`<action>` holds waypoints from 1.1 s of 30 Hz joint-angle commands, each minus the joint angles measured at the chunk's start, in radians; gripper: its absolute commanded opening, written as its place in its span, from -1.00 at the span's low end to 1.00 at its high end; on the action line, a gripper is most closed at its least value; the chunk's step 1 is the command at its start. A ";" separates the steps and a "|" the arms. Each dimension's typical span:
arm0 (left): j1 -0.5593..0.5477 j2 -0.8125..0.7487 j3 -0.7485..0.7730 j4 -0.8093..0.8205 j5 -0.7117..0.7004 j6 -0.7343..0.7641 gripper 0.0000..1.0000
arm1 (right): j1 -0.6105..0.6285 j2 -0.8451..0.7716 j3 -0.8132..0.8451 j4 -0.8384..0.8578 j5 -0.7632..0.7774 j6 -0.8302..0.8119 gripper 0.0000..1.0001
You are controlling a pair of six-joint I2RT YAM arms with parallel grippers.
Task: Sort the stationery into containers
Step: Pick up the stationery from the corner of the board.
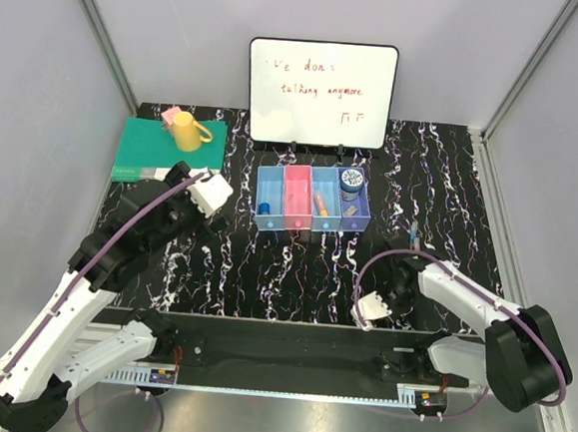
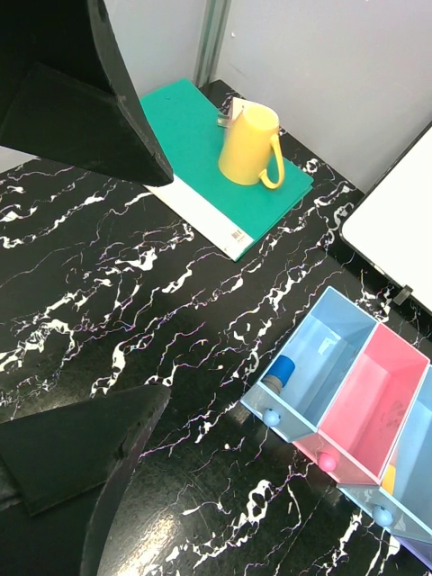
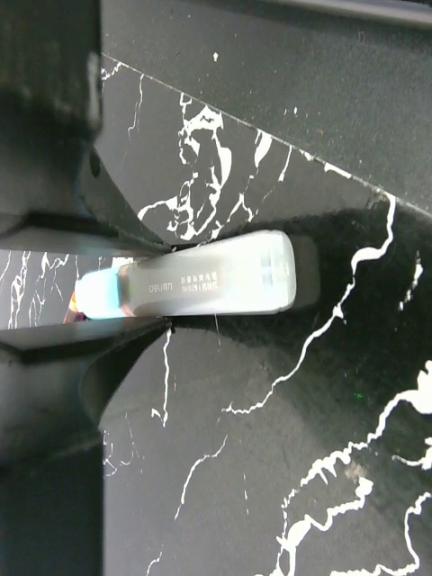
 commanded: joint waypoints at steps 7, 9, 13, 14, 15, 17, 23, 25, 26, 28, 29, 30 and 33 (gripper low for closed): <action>-0.005 0.004 0.046 0.032 0.002 -0.031 0.98 | 0.047 0.075 0.042 0.135 -0.144 0.210 -1.00; -0.005 0.003 0.043 0.033 0.006 -0.037 0.98 | 0.060 0.069 0.100 0.128 -0.169 0.310 -1.00; -0.005 0.001 0.030 0.033 0.022 -0.066 0.98 | 0.080 0.073 0.251 0.090 -0.216 0.610 -1.00; -0.005 0.001 0.026 0.033 0.029 -0.069 0.98 | 0.081 0.078 0.322 0.082 -0.233 0.666 -1.00; -0.005 -0.002 0.026 0.035 0.034 -0.072 0.98 | 0.079 0.093 0.361 0.071 -0.244 0.718 -1.00; -0.005 -0.003 0.020 0.038 0.037 -0.072 0.98 | 0.081 0.110 0.473 0.031 -0.278 0.855 -1.00; -0.005 -0.013 0.016 0.044 0.042 -0.057 0.98 | 0.081 0.210 0.717 0.048 -0.341 1.215 -1.00; -0.005 -0.016 0.015 0.046 0.042 -0.056 0.98 | 0.082 0.276 0.769 0.083 -0.341 1.350 -1.00; -0.005 -0.017 0.013 0.047 0.042 -0.057 0.98 | 0.081 0.323 0.819 0.098 -0.332 1.393 -1.00; -0.005 -0.020 0.006 0.050 0.040 -0.052 0.98 | 0.077 0.374 0.867 0.147 -0.327 1.503 -1.00; -0.005 -0.022 0.004 0.050 0.039 -0.051 0.98 | 0.077 0.417 0.901 0.167 -0.322 1.536 -1.00; -0.005 -0.026 0.000 0.050 0.036 -0.049 0.98 | 0.076 0.435 0.918 0.190 -0.318 1.565 -1.00; -0.005 -0.036 -0.007 0.050 0.026 -0.039 0.98 | 0.062 0.506 0.972 0.273 -0.286 1.669 -1.00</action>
